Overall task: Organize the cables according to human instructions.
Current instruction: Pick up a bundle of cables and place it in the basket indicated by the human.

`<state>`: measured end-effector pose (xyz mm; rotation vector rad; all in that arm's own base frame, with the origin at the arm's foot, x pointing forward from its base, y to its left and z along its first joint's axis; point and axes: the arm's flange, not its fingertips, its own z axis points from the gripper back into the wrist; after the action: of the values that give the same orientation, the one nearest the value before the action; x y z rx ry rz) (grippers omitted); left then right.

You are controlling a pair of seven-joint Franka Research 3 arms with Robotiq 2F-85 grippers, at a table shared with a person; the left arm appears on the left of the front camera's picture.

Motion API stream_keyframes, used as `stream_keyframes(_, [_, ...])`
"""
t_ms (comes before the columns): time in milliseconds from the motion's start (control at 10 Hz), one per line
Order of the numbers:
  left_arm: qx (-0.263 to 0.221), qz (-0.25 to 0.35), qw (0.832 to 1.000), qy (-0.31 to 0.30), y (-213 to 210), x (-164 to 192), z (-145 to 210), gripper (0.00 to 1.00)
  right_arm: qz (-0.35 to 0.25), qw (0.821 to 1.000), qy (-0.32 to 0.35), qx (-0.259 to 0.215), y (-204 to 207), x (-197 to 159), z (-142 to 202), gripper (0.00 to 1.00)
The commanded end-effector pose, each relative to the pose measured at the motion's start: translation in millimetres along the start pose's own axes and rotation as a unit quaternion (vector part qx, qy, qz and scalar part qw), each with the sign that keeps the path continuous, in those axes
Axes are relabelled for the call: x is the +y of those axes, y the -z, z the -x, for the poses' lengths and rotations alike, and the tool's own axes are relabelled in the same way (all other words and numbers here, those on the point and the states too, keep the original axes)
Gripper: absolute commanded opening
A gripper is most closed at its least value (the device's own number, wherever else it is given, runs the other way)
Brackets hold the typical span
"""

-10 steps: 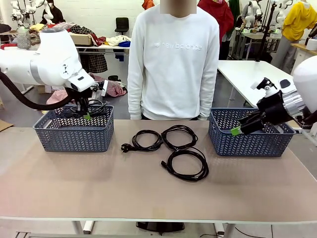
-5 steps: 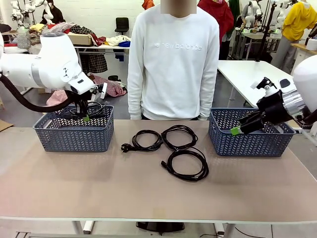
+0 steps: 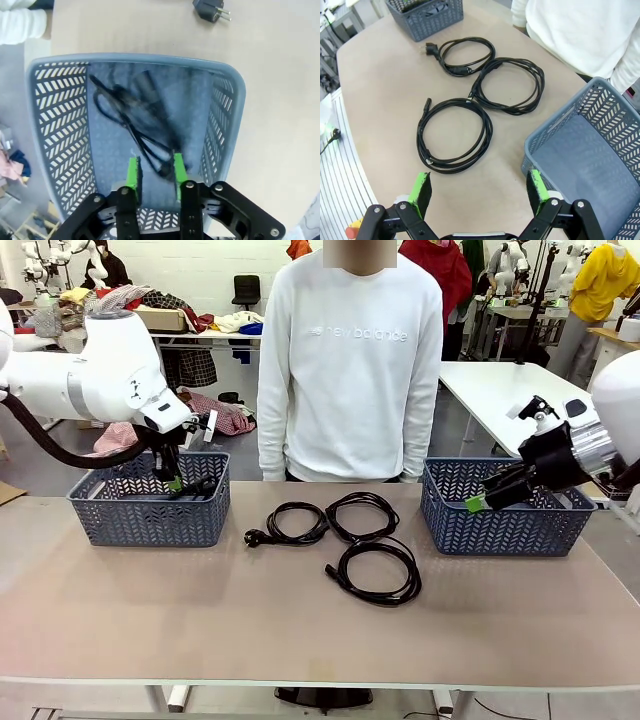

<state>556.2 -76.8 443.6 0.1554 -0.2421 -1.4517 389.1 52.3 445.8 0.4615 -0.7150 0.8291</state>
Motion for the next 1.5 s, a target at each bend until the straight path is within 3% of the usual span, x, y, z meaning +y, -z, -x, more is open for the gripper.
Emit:
stream_keyframes(0, [0.01, 0.005, 1.0, 0.008, -2.4, 6.5, 4.8, 0.59, -0.001, 1.0, -0.016, -0.013, 4.9, -4.9, 1.4, 1.0])
stream_keyframes(100, [0.004, 0.015, 1.0, 0.007, -3.4, 6.4, 5.0, 0.73, -0.001, 1.0, -0.016, -0.013, 4.9, -4.9, 1.4, 1.0])
stream_keyframes(200, [0.004, 0.018, 1.0, 0.005, -4.2, 6.7, 5.4, 0.78, -0.001, 1.0, -0.016, -0.013, 4.9, -4.9, 1.4, 1.0])
stream_keyframes(300, [0.004, 0.022, 1.0, 0.005, -5.4, 7.8, 4.9, 0.93, -0.001, 1.0, -0.016, -0.013, 4.9, -4.9, 1.4, 1.0])
stream_keyframes(400, [0.007, 0.026, 1.0, 0.004, -5.9, 8.7, 5.3, 0.98, -0.001, 1.0, -0.016, -0.013, 4.9, -4.9, 1.4, 1.0])
stream_keyframes(1000, [0.005, 0.053, 0.998, -0.027, -6.3, 6.4, 8.6, 1.0, -0.001, 1.0, -0.016, -0.013, 4.9, -4.9, 1.4, 1.0])
stream_keyframes(1400, [0.007, 0.033, 0.999, -0.005, -5.4, 1.9, 4.0, 1.0, -0.001, 1.0, -0.016, -0.013, 4.9, -4.9, 1.4, 1.0])
